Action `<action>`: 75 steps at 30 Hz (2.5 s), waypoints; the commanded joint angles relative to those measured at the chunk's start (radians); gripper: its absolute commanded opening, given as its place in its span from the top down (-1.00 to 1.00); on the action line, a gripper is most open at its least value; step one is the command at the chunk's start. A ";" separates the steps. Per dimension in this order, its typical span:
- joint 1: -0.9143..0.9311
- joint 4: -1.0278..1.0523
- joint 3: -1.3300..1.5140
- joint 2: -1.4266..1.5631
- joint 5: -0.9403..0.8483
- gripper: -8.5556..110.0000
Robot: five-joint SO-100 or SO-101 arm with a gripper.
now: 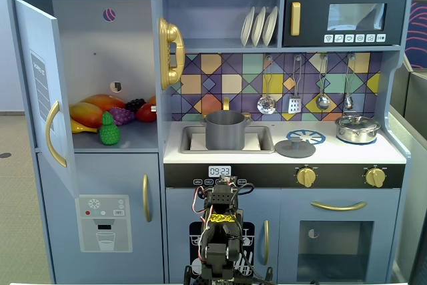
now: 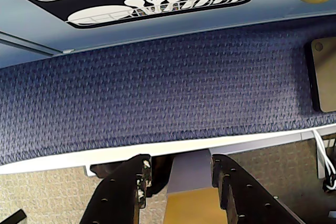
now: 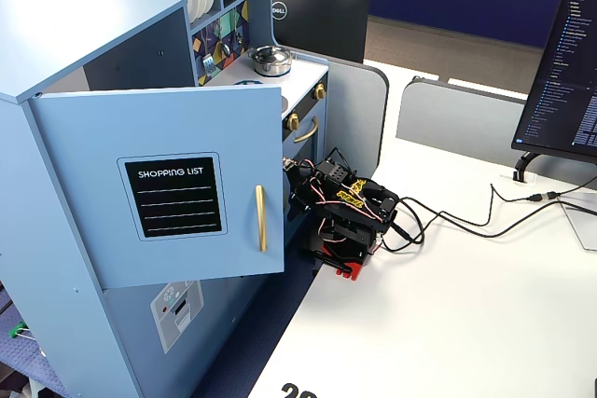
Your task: Pick up the green pineapple from the left cabinet and place it in the gray recipient
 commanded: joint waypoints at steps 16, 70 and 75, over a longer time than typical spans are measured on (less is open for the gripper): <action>-0.236 -0.041 -0.035 -0.012 0.097 0.81; -0.833 -1.522 -1.241 -1.358 -0.081 0.20; -0.836 -1.522 -1.321 -1.440 -0.077 0.22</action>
